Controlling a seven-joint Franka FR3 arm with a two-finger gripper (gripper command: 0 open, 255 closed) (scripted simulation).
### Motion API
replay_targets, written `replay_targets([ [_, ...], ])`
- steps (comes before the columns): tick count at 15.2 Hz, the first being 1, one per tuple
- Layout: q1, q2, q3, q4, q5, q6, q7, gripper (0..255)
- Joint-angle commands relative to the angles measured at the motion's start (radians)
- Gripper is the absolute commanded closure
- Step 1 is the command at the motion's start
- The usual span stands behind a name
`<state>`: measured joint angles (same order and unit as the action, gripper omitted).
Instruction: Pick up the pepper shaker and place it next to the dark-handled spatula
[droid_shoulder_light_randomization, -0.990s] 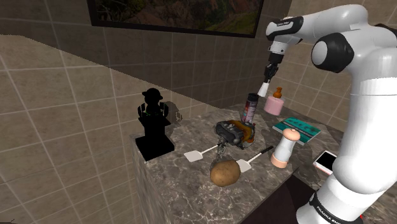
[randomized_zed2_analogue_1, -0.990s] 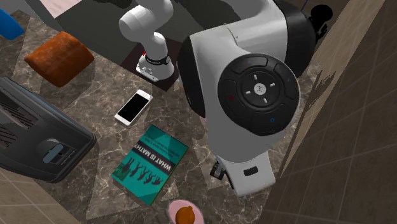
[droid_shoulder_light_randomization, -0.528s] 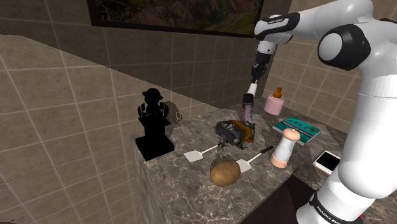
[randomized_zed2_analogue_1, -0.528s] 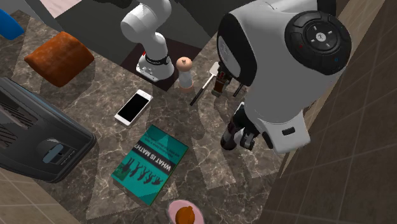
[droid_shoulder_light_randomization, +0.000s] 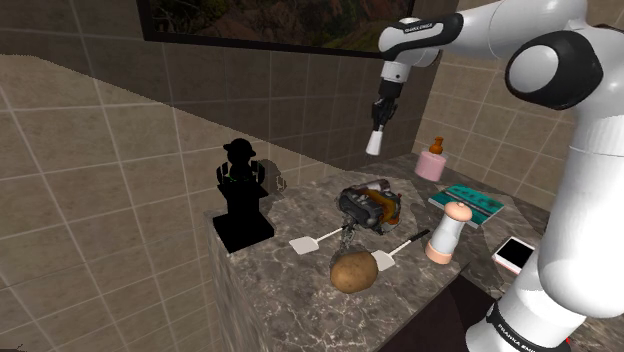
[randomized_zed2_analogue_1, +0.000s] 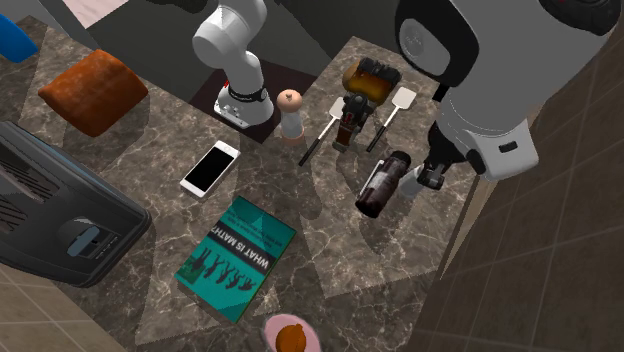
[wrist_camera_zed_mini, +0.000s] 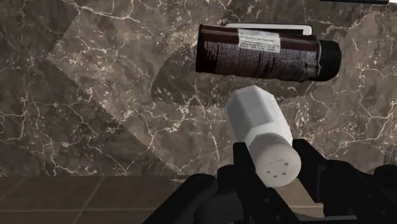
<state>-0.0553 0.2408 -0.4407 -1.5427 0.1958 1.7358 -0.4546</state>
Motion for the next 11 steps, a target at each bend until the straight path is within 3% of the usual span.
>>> replay_targets([
  [1, 0.030, -0.003, 0.016, -0.008, -0.004, 0.011, 0.047, 255],
  [11, 0.154, 0.058, 0.093, 0.081, 0.001, 0.007, 0.254, 255],
])
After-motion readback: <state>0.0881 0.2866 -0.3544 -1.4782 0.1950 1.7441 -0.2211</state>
